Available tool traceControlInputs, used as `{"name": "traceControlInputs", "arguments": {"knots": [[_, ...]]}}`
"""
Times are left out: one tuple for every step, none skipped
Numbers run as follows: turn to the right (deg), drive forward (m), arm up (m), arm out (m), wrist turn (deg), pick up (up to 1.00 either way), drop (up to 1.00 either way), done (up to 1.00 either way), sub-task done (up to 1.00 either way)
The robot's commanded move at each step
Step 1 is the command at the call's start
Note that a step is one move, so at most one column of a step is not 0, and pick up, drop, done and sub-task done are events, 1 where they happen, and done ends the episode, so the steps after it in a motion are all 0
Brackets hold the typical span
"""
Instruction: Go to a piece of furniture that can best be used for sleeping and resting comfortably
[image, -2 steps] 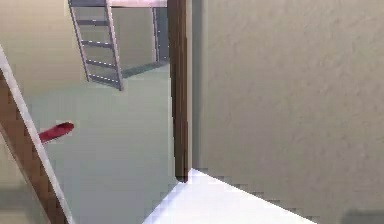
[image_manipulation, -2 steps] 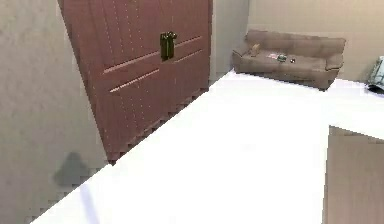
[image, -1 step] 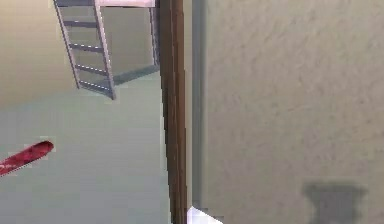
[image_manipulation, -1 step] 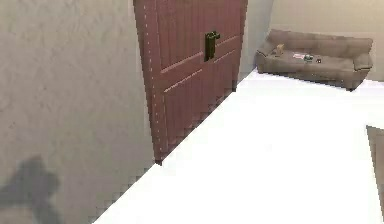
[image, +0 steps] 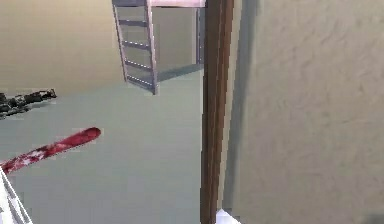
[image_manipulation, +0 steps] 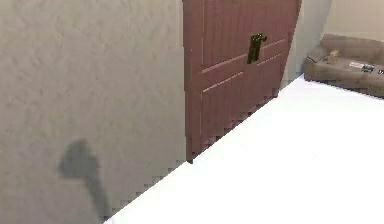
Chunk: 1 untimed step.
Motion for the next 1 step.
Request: {"name": "traceControlInputs", "arguments": {"knots": [[0.0, 0.65, 0.00, 0.00, 0.0, 0.00, 0.00, 0.00, 0.00]]}}
